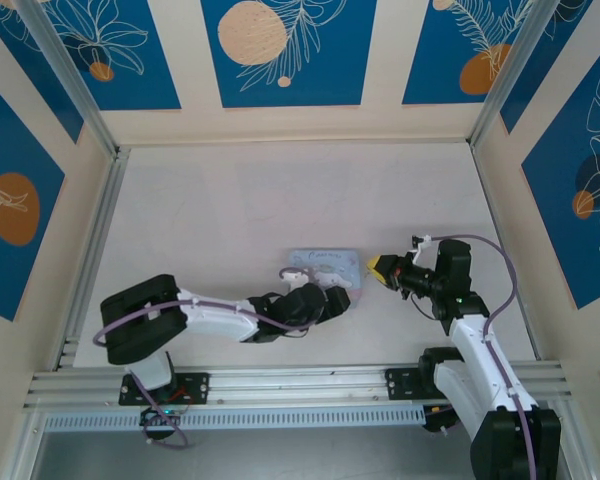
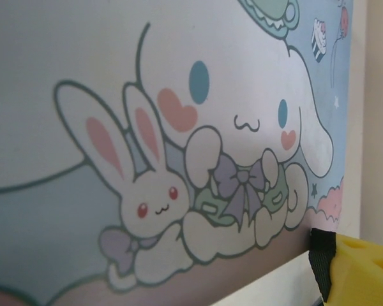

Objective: Unlock the padlock with the key

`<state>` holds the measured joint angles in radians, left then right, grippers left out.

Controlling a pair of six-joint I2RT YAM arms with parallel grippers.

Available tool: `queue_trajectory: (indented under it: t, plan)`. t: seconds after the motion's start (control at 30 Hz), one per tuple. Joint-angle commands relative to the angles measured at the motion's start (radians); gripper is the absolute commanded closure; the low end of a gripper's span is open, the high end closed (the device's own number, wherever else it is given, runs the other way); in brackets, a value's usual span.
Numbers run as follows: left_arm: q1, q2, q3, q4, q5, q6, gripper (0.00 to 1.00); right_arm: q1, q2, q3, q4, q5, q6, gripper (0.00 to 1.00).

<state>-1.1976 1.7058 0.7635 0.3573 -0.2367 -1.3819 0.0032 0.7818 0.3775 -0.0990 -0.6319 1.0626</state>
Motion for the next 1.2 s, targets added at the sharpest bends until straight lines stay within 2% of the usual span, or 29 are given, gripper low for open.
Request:
queue_trajectory:
  t: [0.0,0.17,0.43,0.53,0.67,0.77,0.87,1.17]
  plan:
    - [0.039,0.068,0.028,0.093,-0.005,-0.002,0.1,-0.006,0.059,-0.002,0.009,-0.006,-0.039,1.0]
    - [0.115,0.137,0.074,0.18,0.027,0.021,0.1,-0.008,0.206,0.035,0.096,-0.008,-0.06,1.0]
    - [0.22,0.223,0.148,0.208,0.161,0.13,0.12,-0.009,0.448,0.168,0.194,-0.021,-0.082,1.0]
    - [0.229,0.218,0.137,0.176,0.2,0.238,0.12,-0.008,0.51,0.214,0.22,-0.017,-0.074,1.0]
    - [0.23,0.212,0.16,0.061,0.23,0.47,0.14,-0.008,0.594,0.258,0.255,-0.016,-0.061,1.0]
    - [0.23,0.215,0.191,-0.021,0.224,0.623,0.15,-0.009,0.641,0.273,0.284,-0.024,-0.05,1.0]
    - [0.23,0.222,0.213,-0.067,0.187,0.719,0.16,-0.009,0.665,0.277,0.295,-0.024,-0.047,1.0]
    - [0.213,0.281,0.236,-0.076,0.043,0.858,0.19,-0.006,0.675,0.264,0.297,-0.008,-0.043,1.0]
